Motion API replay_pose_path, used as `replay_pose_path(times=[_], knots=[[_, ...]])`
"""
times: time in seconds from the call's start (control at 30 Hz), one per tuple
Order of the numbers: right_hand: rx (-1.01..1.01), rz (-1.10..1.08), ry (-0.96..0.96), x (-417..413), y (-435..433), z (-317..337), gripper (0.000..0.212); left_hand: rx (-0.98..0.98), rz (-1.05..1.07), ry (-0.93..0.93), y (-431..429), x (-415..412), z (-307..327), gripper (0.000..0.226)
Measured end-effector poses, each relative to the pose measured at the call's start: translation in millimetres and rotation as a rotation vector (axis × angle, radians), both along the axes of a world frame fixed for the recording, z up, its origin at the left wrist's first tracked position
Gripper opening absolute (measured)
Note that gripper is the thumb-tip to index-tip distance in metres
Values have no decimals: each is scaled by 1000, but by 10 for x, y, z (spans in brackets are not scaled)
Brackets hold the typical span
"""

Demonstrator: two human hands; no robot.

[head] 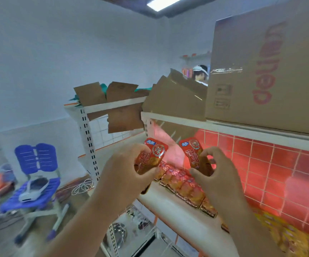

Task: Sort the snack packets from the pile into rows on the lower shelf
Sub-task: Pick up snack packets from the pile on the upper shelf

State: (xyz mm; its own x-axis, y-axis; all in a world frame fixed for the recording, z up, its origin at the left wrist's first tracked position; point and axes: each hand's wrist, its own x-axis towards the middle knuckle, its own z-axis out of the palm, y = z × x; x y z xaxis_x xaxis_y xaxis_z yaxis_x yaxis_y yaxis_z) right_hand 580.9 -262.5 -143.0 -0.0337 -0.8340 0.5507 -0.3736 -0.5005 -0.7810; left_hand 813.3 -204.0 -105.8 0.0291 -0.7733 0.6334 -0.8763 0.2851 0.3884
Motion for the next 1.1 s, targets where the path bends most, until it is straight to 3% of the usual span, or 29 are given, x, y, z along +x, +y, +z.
replay_pose_path(times=[0.2, 0.47, 0.67, 0.93, 1.1], knots=[[102, 23, 20, 349, -998, -475, 40, 139, -5, 13, -1101, 321, -383, 56], [296, -17, 94, 646, -2032, -1012, 37, 323, -39, 78, -2323, 530, -1041, 47], [440, -90, 226, 821, -2294, -1441, 35, 406, -36, 54, -2900, 689, -1649, 32], [589, -283, 283, 1315, -2495, -1891, 33, 480, -107, 20, -3557, 923, -2244, 32], [629, -478, 304, 1771, -2590, -2103, 42, 438, -190, -56, -3880, 1049, -2544, 56]])
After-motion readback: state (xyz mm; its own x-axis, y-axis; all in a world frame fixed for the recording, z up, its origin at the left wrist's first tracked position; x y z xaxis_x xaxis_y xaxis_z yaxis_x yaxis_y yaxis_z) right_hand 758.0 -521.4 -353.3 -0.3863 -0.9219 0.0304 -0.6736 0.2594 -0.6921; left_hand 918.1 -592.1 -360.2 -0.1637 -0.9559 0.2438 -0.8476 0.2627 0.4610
